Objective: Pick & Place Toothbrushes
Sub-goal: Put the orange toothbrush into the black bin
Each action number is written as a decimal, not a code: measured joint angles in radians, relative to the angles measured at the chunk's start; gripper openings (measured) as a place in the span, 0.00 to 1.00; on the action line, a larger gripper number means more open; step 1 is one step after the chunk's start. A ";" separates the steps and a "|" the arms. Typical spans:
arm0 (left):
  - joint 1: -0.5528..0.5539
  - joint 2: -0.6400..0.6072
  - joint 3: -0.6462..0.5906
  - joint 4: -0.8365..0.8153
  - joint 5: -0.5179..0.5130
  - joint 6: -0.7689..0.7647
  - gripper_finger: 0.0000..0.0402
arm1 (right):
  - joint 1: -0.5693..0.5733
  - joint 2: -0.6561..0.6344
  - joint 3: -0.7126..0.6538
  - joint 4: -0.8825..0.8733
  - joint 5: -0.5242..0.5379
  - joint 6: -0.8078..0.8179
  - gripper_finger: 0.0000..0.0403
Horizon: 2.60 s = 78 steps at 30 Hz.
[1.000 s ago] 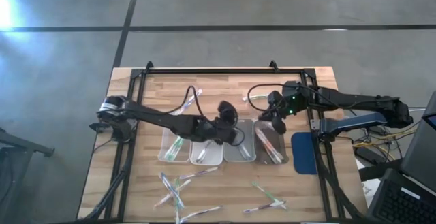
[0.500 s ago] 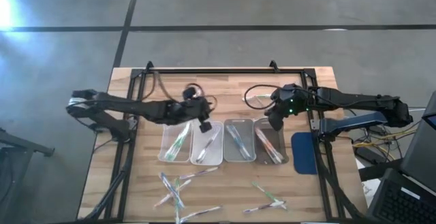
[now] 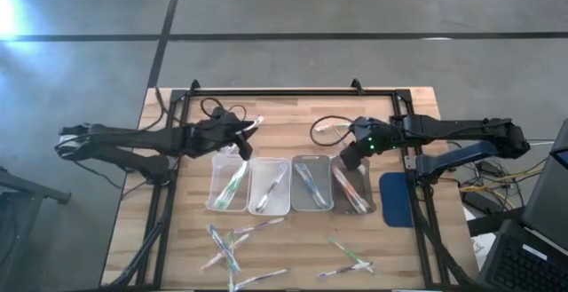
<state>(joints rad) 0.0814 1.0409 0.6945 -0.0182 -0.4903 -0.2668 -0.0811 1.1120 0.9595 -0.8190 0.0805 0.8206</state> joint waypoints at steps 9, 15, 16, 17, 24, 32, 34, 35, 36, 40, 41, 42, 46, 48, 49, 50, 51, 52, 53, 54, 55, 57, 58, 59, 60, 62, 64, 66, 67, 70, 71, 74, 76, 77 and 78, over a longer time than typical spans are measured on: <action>0.000 -0.055 0.000 -0.004 0.000 0.062 0.27 | 0.066 0.204 0.266 -0.337 0.046 0.153 0.05; 0.000 -0.053 -0.001 -0.007 -0.001 0.059 0.27 | 0.101 0.269 0.357 -0.427 0.043 0.251 0.05; 0.000 -0.053 -0.002 -0.007 0.000 0.059 0.27 | 0.112 0.277 0.365 -0.434 0.043 0.264 0.05; 0.000 -0.052 -0.004 -0.005 0.000 0.059 0.27 | 0.123 0.281 0.371 -0.438 0.043 0.276 0.05; 0.000 -0.051 -0.034 -0.003 0.000 0.058 0.27 | 0.226 0.293 0.381 -0.441 0.056 0.364 0.05; 0.000 -0.049 -0.067 -0.002 0.000 0.058 0.27 | 0.314 0.298 0.343 -0.458 0.126 0.443 0.05; 0.000 -0.049 -0.067 0.006 0.000 0.057 0.27 | 0.319 0.298 0.334 -0.456 0.140 0.459 0.05; 0.000 -0.049 -0.067 0.009 0.000 0.055 0.27 | 0.321 0.298 0.328 -0.457 0.148 0.467 0.05; 0.000 -0.049 -0.067 0.009 0.000 0.048 0.27 | 0.321 0.298 0.323 -0.457 0.155 0.473 0.05; 0.000 -0.049 -0.067 0.011 0.000 0.019 0.27 | 0.321 0.298 0.288 -0.448 0.158 0.483 0.05; 0.000 -0.049 -0.067 0.011 0.000 0.016 0.27 | 0.321 0.298 0.276 -0.442 0.157 0.483 0.05; 0.000 -0.049 -0.067 0.011 0.000 0.014 0.27 | 0.321 0.298 0.266 -0.432 0.153 0.483 0.05; 0.000 -0.050 -0.067 0.011 0.000 -0.005 0.27 | 0.322 0.298 0.226 -0.367 0.125 0.493 0.05; 0.000 -0.050 -0.067 0.011 0.000 -0.005 0.27 | 0.324 0.298 0.208 -0.331 0.123 0.489 0.05; 0.000 -0.050 -0.067 0.011 0.000 -0.005 0.27 | 0.324 0.298 0.201 -0.319 0.121 0.489 0.05; 0.000 -0.050 -0.067 0.011 0.000 -0.005 0.27 | 0.324 0.298 0.195 -0.315 0.121 0.488 0.05; 0.000 -0.050 -0.067 0.011 0.000 -0.005 0.27 | 0.324 0.298 0.191 -0.315 0.120 0.488 0.05; 0.000 -0.050 -0.066 0.011 0.000 -0.005 0.27 | 0.324 0.298 0.185 -0.314 0.120 0.489 0.05; 0.000 -0.050 -0.066 0.011 0.000 -0.005 0.27 | 0.324 0.298 0.179 -0.314 0.120 0.490 0.05; -0.001 -0.050 -0.066 0.011 0.000 -0.005 0.27 | 0.324 0.298 0.174 -0.314 0.120 0.492 0.05; 0.000 -0.050 -0.066 0.011 0.000 -0.005 0.27 | 0.325 0.298 0.166 -0.306 0.120 0.495 0.05; -0.001 -0.050 -0.066 0.011 0.000 -0.006 0.27 | 0.325 0.298 0.151 -0.287 0.112 0.503 0.05; 0.000 -0.050 -0.066 0.011 0.000 -0.006 0.27 | 0.325 0.298 0.142 -0.277 0.102 0.506 0.05; -0.001 -0.050 -0.066 0.011 0.000 -0.006 0.27 | 0.326 0.298 0.132 -0.266 0.095 0.508 0.05; 0.000 -0.050 -0.066 0.011 0.000 -0.006 0.27 | 0.326 0.298 0.124 -0.255 0.086 0.508 0.05; 0.000 -0.050 -0.066 0.011 0.000 -0.006 0.27 | 0.326 0.298 0.111 -0.237 0.076 0.508 0.05; -0.001 -0.050 -0.066 0.011 0.000 -0.006 0.27 | 0.326 0.298 0.102 -0.236 0.076 0.508 0.05; -0.001 -0.050 -0.066 0.011 0.000 -0.006 0.27 | 0.326 0.298 0.094 -0.236 0.075 0.509 0.05; 0.000 -0.050 -0.066 0.011 0.000 -0.006 0.27 | 0.326 0.298 0.091 -0.234 0.076 0.512 0.05; 0.000 -0.050 -0.066 0.010 0.000 -0.006 0.27 | 0.326 0.298 0.073 -0.208 0.075 0.515 0.05; -0.001 -0.050 -0.066 0.010 0.000 -0.006 0.27 | 0.326 0.298 0.064 -0.189 0.075 0.515 0.05; -0.001 -0.050 -0.066 0.010 0.000 -0.006 0.27 | 0.325 0.298 0.041 -0.153 0.071 0.516 0.05; -0.001 -0.050 -0.066 0.010 0.000 -0.006 0.27 | 0.326 0.298 0.029 -0.141 0.063 0.516 0.05; -0.001 -0.050 -0.066 0.010 0.000 -0.006 0.27 | 0.326 0.298 0.024 -0.135 0.056 0.516 0.05; -0.001 -0.050 -0.066 0.010 0.000 -0.006 0.27 | 0.326 0.298 0.020 -0.127 0.050 0.521 0.05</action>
<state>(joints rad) 0.0807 0.9913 0.6289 -0.0078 -0.4908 -0.2729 0.2445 1.4101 0.9791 -0.9455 0.1309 1.3416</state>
